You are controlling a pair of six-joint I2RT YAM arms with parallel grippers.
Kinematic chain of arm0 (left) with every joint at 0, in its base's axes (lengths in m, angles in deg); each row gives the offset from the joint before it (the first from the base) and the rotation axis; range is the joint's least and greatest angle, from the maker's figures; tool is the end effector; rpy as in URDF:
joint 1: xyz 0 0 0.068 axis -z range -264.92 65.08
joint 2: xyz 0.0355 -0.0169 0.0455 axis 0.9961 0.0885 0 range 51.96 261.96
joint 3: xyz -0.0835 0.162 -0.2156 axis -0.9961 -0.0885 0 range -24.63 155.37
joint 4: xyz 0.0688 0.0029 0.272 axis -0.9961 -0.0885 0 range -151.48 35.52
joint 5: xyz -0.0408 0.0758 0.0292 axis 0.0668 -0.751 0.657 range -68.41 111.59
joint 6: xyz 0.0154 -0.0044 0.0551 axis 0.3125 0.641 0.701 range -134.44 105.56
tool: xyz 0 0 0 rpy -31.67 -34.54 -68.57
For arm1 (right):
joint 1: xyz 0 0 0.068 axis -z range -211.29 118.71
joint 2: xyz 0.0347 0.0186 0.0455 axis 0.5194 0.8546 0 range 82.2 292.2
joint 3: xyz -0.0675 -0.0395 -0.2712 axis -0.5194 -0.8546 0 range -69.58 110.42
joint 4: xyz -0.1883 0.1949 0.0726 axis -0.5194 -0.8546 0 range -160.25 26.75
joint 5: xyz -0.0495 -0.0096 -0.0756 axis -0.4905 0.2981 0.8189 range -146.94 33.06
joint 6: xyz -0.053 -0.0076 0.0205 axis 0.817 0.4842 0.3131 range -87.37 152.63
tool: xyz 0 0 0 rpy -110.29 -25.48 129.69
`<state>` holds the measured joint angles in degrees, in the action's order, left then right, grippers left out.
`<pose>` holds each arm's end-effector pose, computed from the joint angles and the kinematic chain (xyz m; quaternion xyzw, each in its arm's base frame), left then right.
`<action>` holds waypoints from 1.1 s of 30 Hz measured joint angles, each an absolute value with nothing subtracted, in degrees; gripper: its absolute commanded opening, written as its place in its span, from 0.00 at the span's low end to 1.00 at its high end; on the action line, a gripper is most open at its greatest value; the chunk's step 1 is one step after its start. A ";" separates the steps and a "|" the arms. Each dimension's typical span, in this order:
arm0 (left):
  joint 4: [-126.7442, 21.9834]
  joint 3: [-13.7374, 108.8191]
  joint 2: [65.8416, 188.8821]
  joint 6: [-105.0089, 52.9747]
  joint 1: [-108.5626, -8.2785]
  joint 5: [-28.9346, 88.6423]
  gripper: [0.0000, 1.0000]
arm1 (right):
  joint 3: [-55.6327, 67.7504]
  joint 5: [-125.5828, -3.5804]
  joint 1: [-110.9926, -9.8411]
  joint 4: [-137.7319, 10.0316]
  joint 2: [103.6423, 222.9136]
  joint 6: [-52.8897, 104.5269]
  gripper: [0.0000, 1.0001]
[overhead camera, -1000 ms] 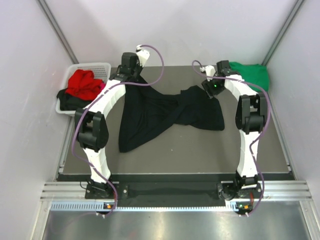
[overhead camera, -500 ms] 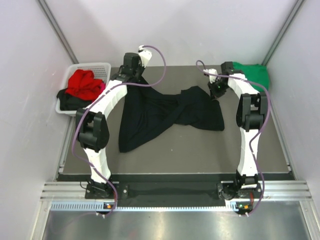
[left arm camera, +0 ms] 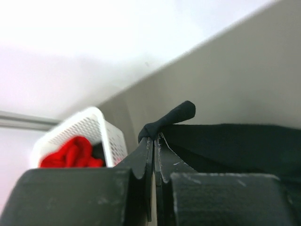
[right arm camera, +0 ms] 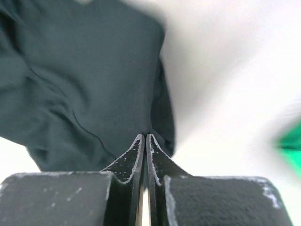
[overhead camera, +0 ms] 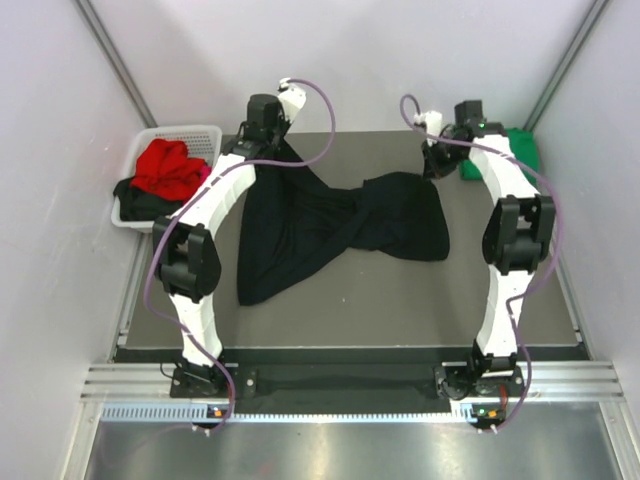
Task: Fold and stack the t-shirts
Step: Flatten the tshirt out
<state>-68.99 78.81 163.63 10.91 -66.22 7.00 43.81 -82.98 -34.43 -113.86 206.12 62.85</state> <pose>0.4738 -0.1497 0.3454 0.2446 0.7920 0.1374 0.5423 0.4961 0.0450 0.2544 -0.3246 0.8878 0.1553 0.2871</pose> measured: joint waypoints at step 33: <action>-66.06 88.21 168.01 14.64 -65.81 5.41 0.00 | 40.40 -83.25 -38.25 -122.65 194.16 75.18 0.44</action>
